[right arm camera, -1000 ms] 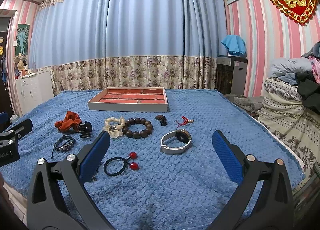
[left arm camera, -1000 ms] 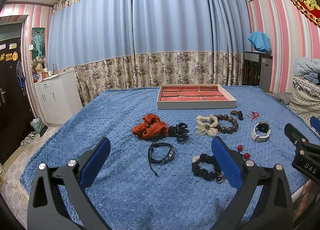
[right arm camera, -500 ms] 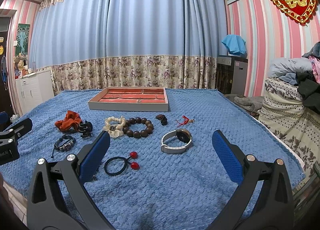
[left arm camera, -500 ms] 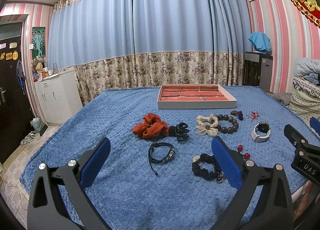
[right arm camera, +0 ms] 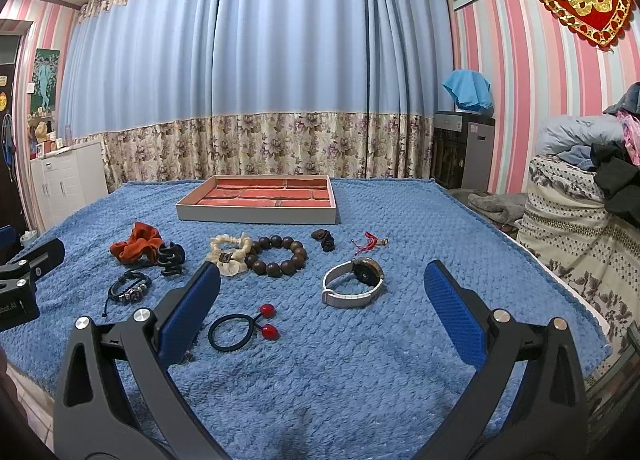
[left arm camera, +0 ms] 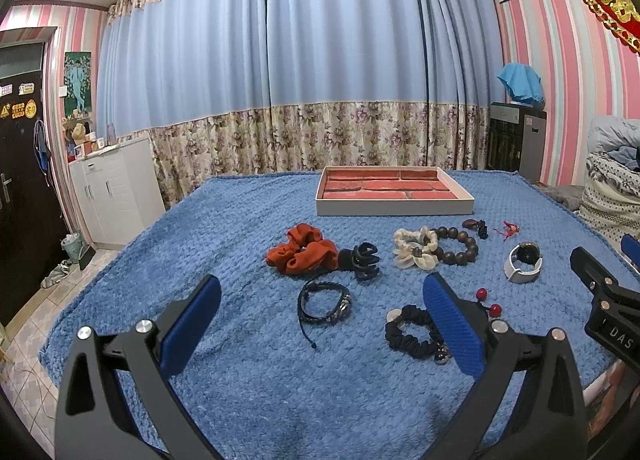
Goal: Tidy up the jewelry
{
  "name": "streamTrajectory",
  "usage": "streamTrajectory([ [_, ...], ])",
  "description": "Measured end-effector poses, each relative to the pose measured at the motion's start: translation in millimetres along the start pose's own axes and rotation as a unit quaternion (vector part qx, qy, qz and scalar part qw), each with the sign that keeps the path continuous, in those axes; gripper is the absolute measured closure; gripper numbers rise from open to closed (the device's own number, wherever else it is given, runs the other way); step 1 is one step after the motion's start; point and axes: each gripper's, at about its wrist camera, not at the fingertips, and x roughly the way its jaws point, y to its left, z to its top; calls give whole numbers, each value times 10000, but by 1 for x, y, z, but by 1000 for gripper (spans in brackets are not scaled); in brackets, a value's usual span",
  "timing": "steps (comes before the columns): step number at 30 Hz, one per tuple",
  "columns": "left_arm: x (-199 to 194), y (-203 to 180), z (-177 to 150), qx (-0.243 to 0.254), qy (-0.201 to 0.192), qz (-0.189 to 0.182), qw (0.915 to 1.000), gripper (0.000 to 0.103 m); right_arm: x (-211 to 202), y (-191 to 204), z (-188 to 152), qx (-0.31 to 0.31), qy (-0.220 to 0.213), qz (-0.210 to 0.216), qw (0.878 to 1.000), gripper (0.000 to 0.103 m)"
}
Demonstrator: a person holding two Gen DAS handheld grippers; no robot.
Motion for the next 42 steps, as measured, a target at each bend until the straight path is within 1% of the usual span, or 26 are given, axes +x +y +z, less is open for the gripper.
streamTrajectory([
  [12, 15, 4, -8, 8, 175, -104, 9998, 4, 17, -1, -9, 32, 283, -96, 9995, 4],
  [17, 24, 8, -10, 6, 295, -124, 9995, 4, 33, 0, -15, 19, 581, -174, 9982, 4],
  [19, 29, 9, -12, 34, 379, -142, 9992, 4, 38, -1, -18, 11, 648, -203, 9977, 4],
  [22, 38, 8, -14, 96, 546, -185, 9983, 4, 44, 0, -20, 19, 716, -140, 9973, 4],
  [24, 45, 7, -15, 152, 638, -130, 9978, 4, 49, 2, -22, -21, 752, -129, 9971, 4],
  [26, 53, 9, -16, 128, 753, -154, 9970, 4, 55, 4, -23, -71, 812, -129, 9966, 4],
  [28, 60, 13, -17, 59, 843, -206, 9962, 4, 62, 7, -25, -78, 929, -42, 9956, 4],
  [30, 66, 15, -17, 46, 876, -198, 9959, 4, 69, 10, -28, -65, 1044, 69, 9945, 4],
  [33, 75, 17, -17, 24, 916, -226, 9955, 4, 78, 14, -30, -87, 1152, 51, 9933, 4],
  [37, 90, 17, -18, 71, 1068, -290, 9938, 4, 89, 16, -32, -91, 1262, 53, 9920, 4],
  [42, 109, 18, -17, 113, 1373, -400, 9897, 6, 100, 20, -29, -108, 1413, 132, 9898, 5],
])
